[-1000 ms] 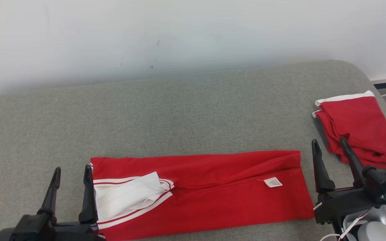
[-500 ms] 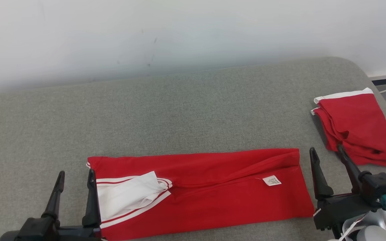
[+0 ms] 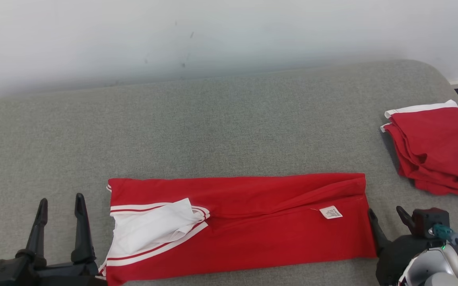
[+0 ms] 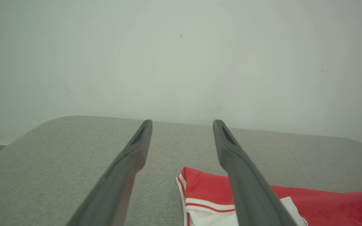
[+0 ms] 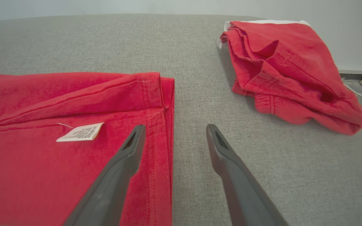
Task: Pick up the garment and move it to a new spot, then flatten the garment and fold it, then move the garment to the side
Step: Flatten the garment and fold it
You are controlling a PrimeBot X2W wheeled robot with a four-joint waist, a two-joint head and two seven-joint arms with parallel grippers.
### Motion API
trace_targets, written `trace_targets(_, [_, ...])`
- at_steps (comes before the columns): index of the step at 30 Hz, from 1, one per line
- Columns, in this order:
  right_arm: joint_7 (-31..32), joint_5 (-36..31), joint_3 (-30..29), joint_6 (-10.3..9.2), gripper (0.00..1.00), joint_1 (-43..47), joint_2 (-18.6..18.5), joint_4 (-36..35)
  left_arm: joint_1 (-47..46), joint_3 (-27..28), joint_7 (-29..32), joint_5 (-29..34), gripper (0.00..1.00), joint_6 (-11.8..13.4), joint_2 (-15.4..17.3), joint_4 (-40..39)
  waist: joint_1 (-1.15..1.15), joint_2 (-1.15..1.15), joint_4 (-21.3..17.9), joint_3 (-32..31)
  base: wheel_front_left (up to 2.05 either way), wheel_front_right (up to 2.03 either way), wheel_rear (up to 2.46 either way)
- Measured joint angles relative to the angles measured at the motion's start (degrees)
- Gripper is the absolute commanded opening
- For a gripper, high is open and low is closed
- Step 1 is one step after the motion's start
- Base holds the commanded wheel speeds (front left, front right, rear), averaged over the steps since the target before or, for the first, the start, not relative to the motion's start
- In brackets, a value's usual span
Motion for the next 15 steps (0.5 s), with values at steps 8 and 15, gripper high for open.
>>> trace_targets(8, [3.94,0.56,1.02,0.49,1.0,-5.05,0.43,5.7,-0.05,-0.11,0.0,0.11,1.0,0.0,0.66,-0.08,0.0,0.0,0.49,0.4,0.0,0.0,0.0])
trace_targets(15, [6.56,1.0,1.37,1.01,1.0,-8.22,0.53,9.8,-0.05,-1.0,0.02,0.2,1.0,-0.32,0.64,-0.04,0.0,0.0,0.89,0.31,0.0,0.0,0.0])
